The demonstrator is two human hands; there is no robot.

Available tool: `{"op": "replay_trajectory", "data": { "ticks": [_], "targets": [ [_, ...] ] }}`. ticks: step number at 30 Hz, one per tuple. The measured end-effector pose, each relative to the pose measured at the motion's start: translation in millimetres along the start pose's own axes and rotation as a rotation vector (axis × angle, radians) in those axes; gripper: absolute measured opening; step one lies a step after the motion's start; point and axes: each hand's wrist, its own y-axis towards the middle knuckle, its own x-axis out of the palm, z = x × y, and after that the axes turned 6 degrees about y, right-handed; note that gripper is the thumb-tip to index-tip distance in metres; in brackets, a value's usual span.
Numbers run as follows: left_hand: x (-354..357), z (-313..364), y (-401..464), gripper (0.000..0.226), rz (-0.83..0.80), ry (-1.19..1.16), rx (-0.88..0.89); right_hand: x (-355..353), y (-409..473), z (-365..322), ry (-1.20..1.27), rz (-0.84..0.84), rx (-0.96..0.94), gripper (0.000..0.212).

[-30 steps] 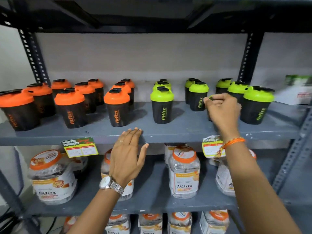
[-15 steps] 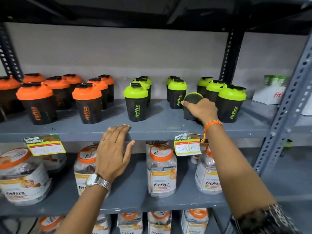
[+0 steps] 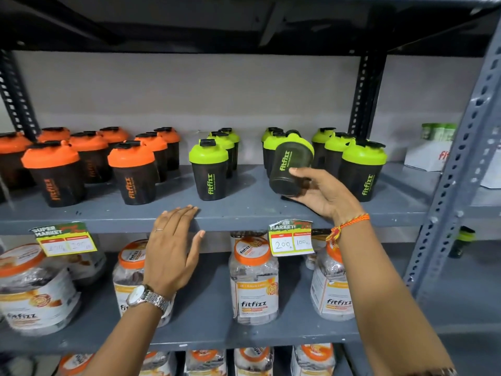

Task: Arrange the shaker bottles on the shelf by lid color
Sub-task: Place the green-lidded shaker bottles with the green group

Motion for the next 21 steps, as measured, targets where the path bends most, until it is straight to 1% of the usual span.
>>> {"op": "replay_trajectory", "data": {
  "ticks": [2,6,9,11,13,15,18,21],
  "targets": [
    [0.3,-0.4,0.0,0.048,0.000,-0.009,-0.011,-1.8,8.3,0.1,-0.066,-0.049,-0.029,0.035],
    [-2.8,4.1,2.0,0.043,0.025,-0.030,-0.058,-6.4,22.3,-2.1,-0.207,-0.070,-0.125,0.064],
    [-15.9,11.1,19.1,0.039,0.012,-0.006,-0.156,-14.2,28.7,-6.6,-0.309,-0.108,-0.169,0.072],
    [-26.0,11.3,37.9,0.038,-0.037,0.021,-0.200,-19.5,30.7,-9.9,-0.384,-0.123,-0.177,0.075],
    [-32.5,7.5,57.7,0.039,-0.094,-0.016,-0.253,-21.8,30.4,-11.4,-0.446,-0.134,-0.173,0.079],
    [-32.0,-0.2,78.6,0.051,-0.190,-0.104,-0.319,-23.3,30.0,-10.3,-0.490,-0.133,-0.155,0.080],
    [-25.5,-14.8,107.9,0.080,-0.371,-0.280,-0.365,-25.0,29.8,-5.6,-0.544,-0.149,-0.114,0.078],
    [-20.1,-24.0,127.0,0.092,-0.520,-0.488,-0.362,-26.2,31.1,-3.2,-0.588,-0.160,-0.101,0.075]
  ]
}}
